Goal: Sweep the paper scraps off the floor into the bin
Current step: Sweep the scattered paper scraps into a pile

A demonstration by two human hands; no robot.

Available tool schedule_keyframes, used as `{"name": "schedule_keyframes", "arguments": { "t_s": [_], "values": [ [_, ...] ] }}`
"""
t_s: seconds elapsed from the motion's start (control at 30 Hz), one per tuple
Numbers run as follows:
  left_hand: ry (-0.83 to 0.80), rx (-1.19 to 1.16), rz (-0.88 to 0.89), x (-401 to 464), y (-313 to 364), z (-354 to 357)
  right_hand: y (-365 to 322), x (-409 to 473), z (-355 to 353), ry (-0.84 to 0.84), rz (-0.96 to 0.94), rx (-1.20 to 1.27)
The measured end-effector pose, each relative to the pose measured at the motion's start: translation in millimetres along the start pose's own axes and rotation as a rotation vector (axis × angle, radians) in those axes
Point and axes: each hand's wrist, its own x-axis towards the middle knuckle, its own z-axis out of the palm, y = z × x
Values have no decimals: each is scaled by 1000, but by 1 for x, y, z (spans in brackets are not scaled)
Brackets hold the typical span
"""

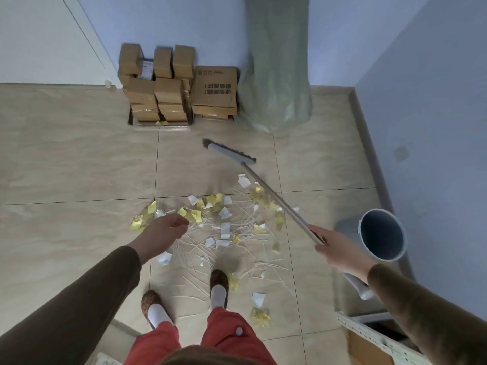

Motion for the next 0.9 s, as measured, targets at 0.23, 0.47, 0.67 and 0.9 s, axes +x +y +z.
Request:
{"name": "schedule_keyframes", "arguments": {
  "t_s": [0.23,0.47,0.67,0.9],
  "values": [
    [-7,22,-9,-20,7,31,6,84,8,172,113,-1],
    [2,42,-45,-51,-24,42,-15,69,91,50,269,67],
    [-28,21,-21,-83,-41,64,-11,-19,188,-40,173,231],
    [-84,42,32,-140,-71,98,18,-148,212,-13,66,520]
  ]
}}
